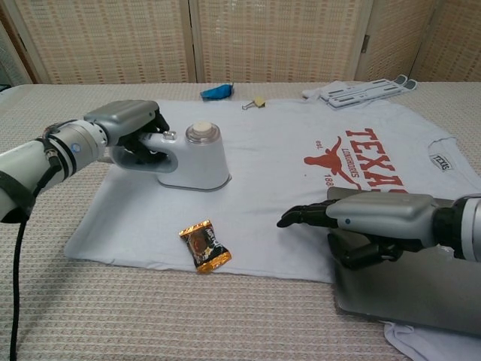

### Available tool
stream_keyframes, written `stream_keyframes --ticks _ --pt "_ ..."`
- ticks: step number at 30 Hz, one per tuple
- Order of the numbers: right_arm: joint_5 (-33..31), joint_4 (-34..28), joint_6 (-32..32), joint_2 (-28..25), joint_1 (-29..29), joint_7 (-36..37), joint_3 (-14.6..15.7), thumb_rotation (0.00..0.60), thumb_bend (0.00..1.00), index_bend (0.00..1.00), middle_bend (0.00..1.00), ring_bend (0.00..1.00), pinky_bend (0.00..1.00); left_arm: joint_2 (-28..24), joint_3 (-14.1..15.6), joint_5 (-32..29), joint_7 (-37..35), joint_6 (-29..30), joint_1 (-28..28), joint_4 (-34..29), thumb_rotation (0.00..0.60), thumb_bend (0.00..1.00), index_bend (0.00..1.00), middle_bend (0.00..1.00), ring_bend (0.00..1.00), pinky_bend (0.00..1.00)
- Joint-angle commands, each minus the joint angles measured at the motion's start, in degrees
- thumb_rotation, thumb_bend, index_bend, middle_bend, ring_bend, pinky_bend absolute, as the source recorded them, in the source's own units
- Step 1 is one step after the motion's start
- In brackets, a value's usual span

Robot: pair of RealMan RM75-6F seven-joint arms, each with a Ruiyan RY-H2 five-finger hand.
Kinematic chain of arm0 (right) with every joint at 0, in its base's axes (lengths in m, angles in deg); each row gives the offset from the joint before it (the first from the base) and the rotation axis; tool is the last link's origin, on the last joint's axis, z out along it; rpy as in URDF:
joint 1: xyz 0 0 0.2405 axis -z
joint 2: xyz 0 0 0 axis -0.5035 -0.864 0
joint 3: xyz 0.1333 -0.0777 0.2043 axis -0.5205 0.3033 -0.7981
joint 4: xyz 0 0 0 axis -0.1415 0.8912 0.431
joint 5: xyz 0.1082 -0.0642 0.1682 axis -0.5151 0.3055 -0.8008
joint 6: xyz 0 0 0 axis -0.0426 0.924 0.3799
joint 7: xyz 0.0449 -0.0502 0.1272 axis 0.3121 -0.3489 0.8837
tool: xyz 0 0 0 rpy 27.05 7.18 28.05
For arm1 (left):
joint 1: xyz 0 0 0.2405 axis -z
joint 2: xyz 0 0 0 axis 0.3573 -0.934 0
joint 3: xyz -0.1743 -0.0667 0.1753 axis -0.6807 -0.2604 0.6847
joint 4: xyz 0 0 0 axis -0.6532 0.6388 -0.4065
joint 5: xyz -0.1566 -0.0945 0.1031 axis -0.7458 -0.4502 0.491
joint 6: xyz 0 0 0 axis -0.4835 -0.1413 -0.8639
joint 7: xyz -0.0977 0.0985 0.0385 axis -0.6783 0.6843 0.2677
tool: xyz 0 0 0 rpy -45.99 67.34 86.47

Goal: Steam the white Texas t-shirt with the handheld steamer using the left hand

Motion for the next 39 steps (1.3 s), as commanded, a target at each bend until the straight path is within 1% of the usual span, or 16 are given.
stream_keyframes --ticks 1,6,10,13,15,18,21,26,30,34,39 --pt "-0.13 -0.02 0.04 0.08 -0.11 0.01 0.14 0.199 0.92 0.00 0.00 0.00 0.00 1.32 -0.08 -0.47 -0.88 1.16 -0.71 5.09 0.600 0.35 0.91 1.00 0.85 0.74" --pt "-0.41 -0.09 -0.01 0.30 -0.40 -0.03 0.47 0.201 0.92 0.00 0.00 0.00 0.00 2.40 1.26 1.13 -3.83 2.70 -2.04 12.84 0.600 0.36 0.91 1.00 0.85 0.74" --pt "-0.74 -0.10 -0.09 0.35 -0.59 -0.19 0.66 0.197 0.93 0.00 0.00 0.00 0.00 2.76 1.83 1.44 -6.47 2.30 -3.22 18.24 0.600 0.35 0.91 1.00 0.85 0.74" --pt "-0.96 -0.13 0.01 0.27 -0.66 -0.20 0.76 0.201 0.92 0.00 0.00 0.00 0.00 2.71 1.47 0.84 -8.80 1.41 -4.15 21.26 0.600 0.35 0.91 1.00 0.85 0.74" --pt "-0.99 -0.17 0.17 0.17 -0.66 -0.16 0.85 0.200 0.93 0.00 0.00 0.00 0.00 2.34 0.72 0.25 -11.13 1.24 -4.67 21.55 0.600 0.35 0.91 1.00 0.84 0.74" --pt "-0.82 -0.22 0.54 0.00 -0.61 0.19 1.10 0.199 0.92 0.00 0.00 0.00 0.00 0.68 -0.49 0.75 -17.42 4.65 -5.90 17.71 0.600 0.35 0.90 1.00 0.84 0.74" --pt "-0.50 -0.32 0.84 -0.12 -0.62 0.41 1.37 0.200 0.93 0.00 0.00 0.00 0.00 -1.39 0.28 3.10 -19.11 7.95 -6.58 12.33 0.600 0.35 0.90 1.00 0.84 0.74" --pt "-0.18 -0.52 1.43 -0.24 -0.61 0.76 1.58 0.194 0.92 0.00 0.00 0.00 0.00 -3.69 0.75 5.54 -16.20 10.68 -5.92 1.80 0.600 0.35 0.90 1.00 0.84 0.74" --pt "-0.19 -0.59 1.83 -0.47 -0.53 1.01 1.69 0.200 0.93 0.00 0.00 0.00 0.00 -3.41 1.02 6.30 -11.46 10.86 -4.65 -3.64 0.600 0.35 0.90 1.00 0.84 0.74" --pt "-0.31 -0.33 1.85 -0.46 -0.53 1.29 1.86 0.197 0.92 0.00 0.00 0.00 0.00 -0.98 1.18 5.83 -7.95 9.75 -3.36 -5.95 0.600 0.35 0.90 1.00 0.84 0.74" --pt "-0.61 0.17 1.50 -0.07 -0.64 1.47 2.06 0.199 0.92 0.00 0.00 0.00 0.00 3.13 1.91 6.23 -2.54 9.47 -1.64 -3.42 0.600 0.35 0.90 1.00 0.83 0.74"
